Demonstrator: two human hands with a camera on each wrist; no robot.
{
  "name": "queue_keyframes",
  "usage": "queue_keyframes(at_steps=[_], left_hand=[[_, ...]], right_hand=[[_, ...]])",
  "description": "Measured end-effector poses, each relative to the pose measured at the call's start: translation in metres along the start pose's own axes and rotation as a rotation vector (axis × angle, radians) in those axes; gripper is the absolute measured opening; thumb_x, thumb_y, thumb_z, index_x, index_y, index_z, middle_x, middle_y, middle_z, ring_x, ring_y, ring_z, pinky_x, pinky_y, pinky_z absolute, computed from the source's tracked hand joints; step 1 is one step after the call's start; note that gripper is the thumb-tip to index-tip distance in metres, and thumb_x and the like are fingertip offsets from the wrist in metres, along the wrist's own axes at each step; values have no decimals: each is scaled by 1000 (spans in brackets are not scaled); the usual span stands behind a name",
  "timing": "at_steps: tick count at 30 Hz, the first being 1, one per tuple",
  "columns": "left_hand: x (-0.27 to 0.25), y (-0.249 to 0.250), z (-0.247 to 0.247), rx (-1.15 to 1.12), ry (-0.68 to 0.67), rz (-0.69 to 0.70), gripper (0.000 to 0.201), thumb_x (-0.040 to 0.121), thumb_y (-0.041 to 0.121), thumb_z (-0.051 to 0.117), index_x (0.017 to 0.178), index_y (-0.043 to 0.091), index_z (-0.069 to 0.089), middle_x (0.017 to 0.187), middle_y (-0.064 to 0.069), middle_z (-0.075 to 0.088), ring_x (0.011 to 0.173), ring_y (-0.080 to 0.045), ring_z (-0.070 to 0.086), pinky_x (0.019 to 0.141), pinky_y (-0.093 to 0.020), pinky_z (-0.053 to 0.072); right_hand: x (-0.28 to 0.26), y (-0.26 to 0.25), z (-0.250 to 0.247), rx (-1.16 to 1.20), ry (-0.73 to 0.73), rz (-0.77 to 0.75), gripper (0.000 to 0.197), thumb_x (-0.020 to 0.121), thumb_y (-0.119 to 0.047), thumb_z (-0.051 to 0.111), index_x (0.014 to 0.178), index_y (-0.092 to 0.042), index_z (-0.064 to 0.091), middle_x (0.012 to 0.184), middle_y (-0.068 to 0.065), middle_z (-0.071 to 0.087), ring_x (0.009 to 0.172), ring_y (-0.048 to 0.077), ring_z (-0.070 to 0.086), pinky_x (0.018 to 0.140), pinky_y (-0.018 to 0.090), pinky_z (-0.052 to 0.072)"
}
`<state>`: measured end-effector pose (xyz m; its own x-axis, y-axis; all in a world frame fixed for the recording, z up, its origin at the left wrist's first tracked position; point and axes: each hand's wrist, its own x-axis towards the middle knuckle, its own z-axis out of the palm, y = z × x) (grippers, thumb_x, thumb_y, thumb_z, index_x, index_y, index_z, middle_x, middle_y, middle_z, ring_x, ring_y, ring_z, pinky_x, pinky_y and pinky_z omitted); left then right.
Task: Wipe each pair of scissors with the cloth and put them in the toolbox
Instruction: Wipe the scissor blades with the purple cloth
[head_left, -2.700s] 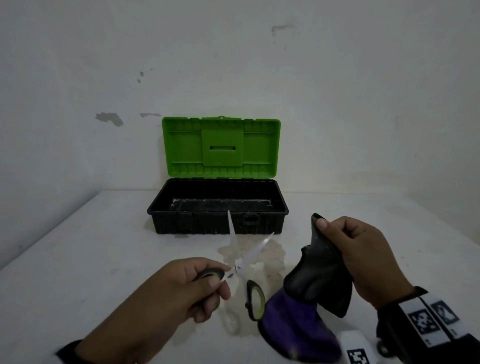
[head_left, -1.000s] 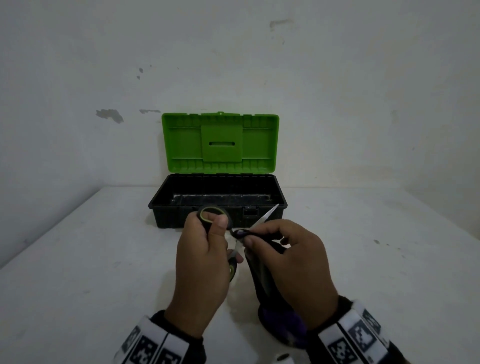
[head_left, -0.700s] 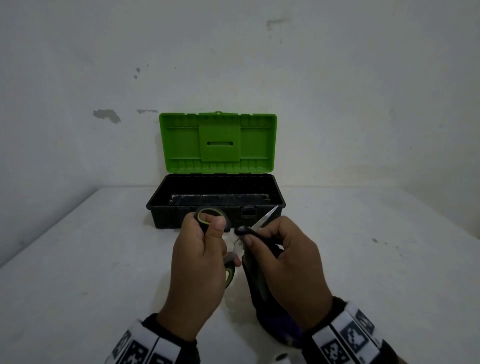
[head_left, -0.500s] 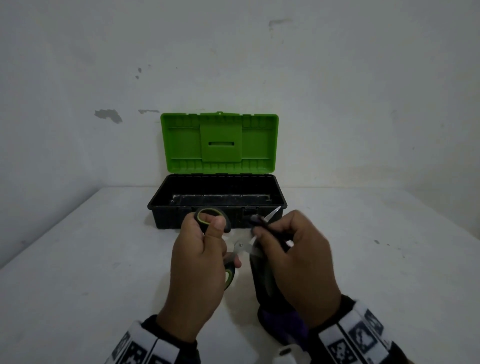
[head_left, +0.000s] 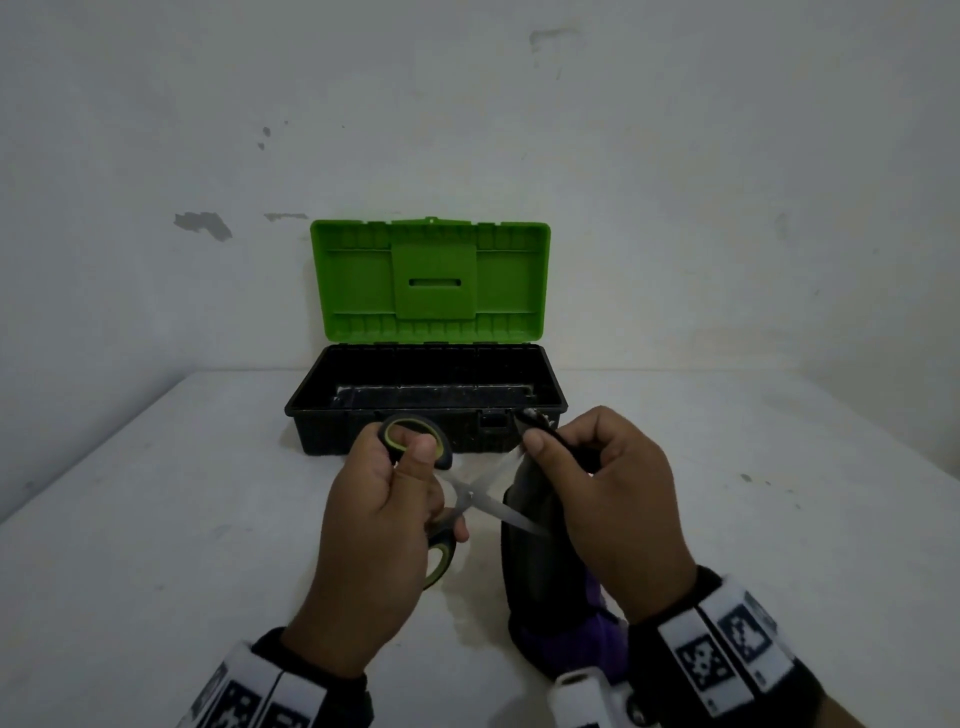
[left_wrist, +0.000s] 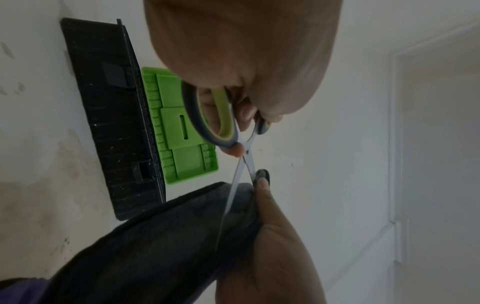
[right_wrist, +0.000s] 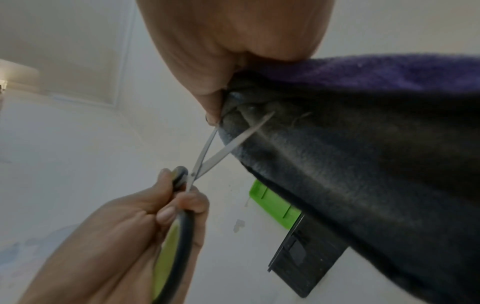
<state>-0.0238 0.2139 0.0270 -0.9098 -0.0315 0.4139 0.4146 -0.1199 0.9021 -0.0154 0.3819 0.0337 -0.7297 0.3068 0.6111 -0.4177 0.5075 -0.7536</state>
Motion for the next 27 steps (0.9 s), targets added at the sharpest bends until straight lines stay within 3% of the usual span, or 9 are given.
queue_keyframes(at_steps=[4,7,11,13,16,18,20,23,27], left_hand=[[-2,0,-3,-19,10,-34,26,91,35,45,89,10,54,52,-4,34,51,-30,41,52,-30,53],[-5,1,-2,14,24,-24,27,89,36,46,89,11,55,51,-4,36,49,-28,44,51,-30,54],[-3,0,-1,80,73,-11,21,96,29,46,91,11,56,50,0,35,45,-17,45,51,-32,56],[-1,1,-1,140,84,13,20,96,29,47,91,12,56,52,5,39,42,-9,47,52,-33,58],[2,1,1,246,65,93,17,96,28,48,91,13,54,63,4,47,45,-7,54,53,-35,59],[1,-1,4,318,71,169,15,96,28,48,90,15,53,73,0,54,52,-12,61,51,-29,57],[-1,-2,8,362,82,232,19,94,32,46,90,15,53,81,0,56,59,-17,64,50,-20,54],[-5,-5,11,419,81,309,27,94,38,44,94,13,53,87,4,57,63,-13,65,51,-12,50],[-8,-9,8,494,60,464,15,97,38,42,93,23,47,82,6,55,61,-10,61,52,-13,49]], right_hand=[[-8,-4,3,-36,-29,-15,22,83,-24,75,67,-20,60,62,-8,62,62,7,60,54,9,41],[1,3,1,-44,35,25,24,83,-26,75,65,-20,60,60,-7,63,59,6,59,53,9,40],[21,15,-8,-8,96,149,26,85,-31,73,65,-18,62,61,-3,66,59,12,63,56,30,51],[24,15,-14,-14,79,155,24,85,-32,72,67,-20,63,63,-3,67,61,13,65,57,32,54],[17,-2,-14,-60,-57,52,19,84,-29,73,70,-24,62,69,-12,68,63,4,64,56,14,47],[8,-13,-7,-65,-167,-6,17,84,-26,74,72,-23,62,66,-13,69,63,0,65,57,7,44],[0,-16,3,-52,-232,-41,15,84,-25,74,75,-20,62,64,-10,69,63,-2,66,57,5,44],[-10,-14,14,-38,-282,-42,14,85,-26,73,80,-18,64,67,-11,69,66,-3,67,59,5,46],[-10,-13,20,-56,-161,-28,18,84,-26,74,75,-19,60,61,-13,66,62,-6,64,57,3,43]])
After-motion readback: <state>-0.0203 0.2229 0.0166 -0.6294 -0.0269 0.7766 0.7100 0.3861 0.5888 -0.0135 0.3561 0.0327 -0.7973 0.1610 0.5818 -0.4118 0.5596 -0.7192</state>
